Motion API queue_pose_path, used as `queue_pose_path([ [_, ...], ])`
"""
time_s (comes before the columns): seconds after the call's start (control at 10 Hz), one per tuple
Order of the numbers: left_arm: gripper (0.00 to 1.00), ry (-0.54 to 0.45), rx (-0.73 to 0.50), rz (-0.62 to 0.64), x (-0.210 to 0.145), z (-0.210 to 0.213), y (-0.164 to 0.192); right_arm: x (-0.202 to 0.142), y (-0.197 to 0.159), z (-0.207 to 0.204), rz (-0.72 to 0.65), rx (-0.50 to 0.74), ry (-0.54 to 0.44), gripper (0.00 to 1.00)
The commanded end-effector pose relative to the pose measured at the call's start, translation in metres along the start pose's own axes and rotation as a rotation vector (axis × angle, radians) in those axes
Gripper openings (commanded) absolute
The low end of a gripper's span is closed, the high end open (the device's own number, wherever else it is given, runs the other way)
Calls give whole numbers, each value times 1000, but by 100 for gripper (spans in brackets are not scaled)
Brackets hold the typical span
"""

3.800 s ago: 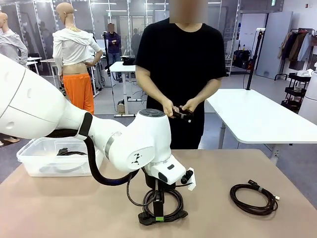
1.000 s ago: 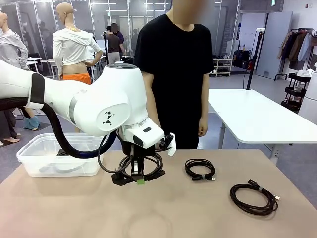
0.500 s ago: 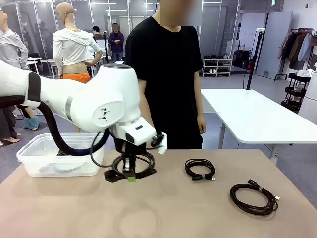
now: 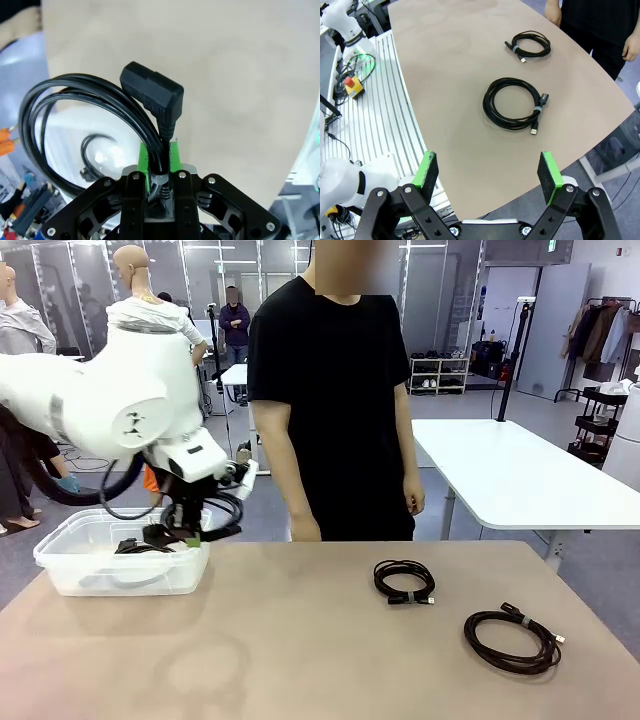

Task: Organize and store the cables.
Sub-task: Place the Power Cable into the Organizing box.

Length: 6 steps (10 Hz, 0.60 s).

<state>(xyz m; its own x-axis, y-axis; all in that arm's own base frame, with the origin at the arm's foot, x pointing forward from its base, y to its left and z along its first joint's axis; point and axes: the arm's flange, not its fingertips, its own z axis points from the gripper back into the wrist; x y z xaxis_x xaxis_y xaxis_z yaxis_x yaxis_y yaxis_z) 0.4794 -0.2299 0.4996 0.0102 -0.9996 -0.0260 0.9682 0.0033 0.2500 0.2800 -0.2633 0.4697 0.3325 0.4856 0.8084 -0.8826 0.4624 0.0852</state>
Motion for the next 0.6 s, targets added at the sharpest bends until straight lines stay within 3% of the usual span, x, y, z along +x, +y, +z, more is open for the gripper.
queue_pose_path([
  [0.0, 18, -11, 77, 31, -39, -12, 13, 2, 0, 0, 11, -1, -16, 100],
  [0.5, 18, -34, 23, 101, -124, -53, 78, 2, 0, 0, 11, -1, -16, 100],
])
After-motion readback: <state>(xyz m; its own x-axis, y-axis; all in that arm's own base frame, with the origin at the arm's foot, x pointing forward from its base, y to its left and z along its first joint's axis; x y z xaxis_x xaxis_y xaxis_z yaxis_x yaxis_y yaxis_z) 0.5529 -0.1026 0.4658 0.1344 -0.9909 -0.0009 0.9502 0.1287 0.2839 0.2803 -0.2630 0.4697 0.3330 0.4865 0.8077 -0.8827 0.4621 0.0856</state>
